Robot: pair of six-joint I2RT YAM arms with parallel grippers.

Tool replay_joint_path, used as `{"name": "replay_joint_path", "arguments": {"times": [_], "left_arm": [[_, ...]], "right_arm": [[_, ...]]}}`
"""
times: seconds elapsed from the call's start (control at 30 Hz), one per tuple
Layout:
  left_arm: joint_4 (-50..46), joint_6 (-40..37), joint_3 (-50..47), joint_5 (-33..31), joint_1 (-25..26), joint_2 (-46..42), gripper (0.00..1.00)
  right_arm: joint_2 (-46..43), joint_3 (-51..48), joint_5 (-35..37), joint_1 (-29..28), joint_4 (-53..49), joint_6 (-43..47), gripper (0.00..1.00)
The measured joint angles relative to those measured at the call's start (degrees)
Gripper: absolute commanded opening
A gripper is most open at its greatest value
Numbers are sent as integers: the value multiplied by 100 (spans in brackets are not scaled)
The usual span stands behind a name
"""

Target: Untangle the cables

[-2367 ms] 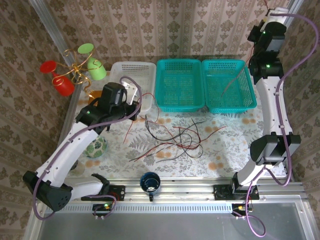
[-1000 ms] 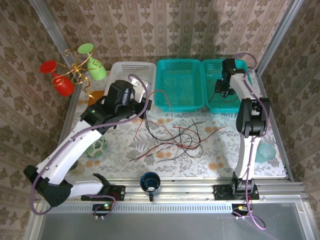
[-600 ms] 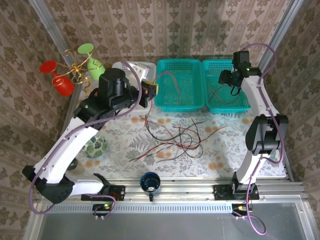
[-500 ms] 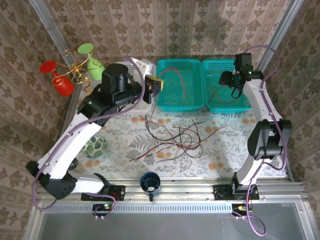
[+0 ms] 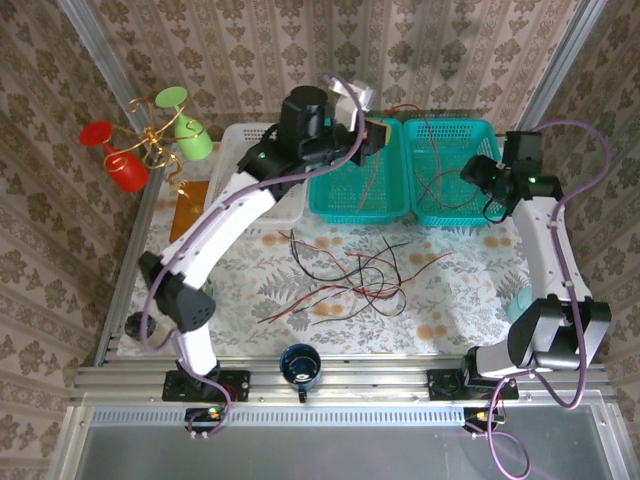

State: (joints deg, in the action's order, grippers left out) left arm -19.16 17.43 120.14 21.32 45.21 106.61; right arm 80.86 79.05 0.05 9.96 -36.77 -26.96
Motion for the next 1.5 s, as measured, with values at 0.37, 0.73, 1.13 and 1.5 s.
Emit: {"name": "replay_joint_path", "arguments": {"times": [0.37, 0.73, 1.13, 1.5], "left_arm": [[634, 514, 2533, 31, 136, 2612, 0], [2621, 892, 2653, -1158, 402, 4044, 0], [2455, 988, 2968, -2100, 802, 5182, 43], [2020, 999, 2876, -2269, 835, 5060, 64]], "right_arm": [[-341, 11, -361, 378, 42, -157, 79], [-365, 13, -584, 555, 48, -205, 78], [-367, 11, -721, 555, 59, -225, 78], [-367, 11, -831, 555, 57, -280, 78]]}}
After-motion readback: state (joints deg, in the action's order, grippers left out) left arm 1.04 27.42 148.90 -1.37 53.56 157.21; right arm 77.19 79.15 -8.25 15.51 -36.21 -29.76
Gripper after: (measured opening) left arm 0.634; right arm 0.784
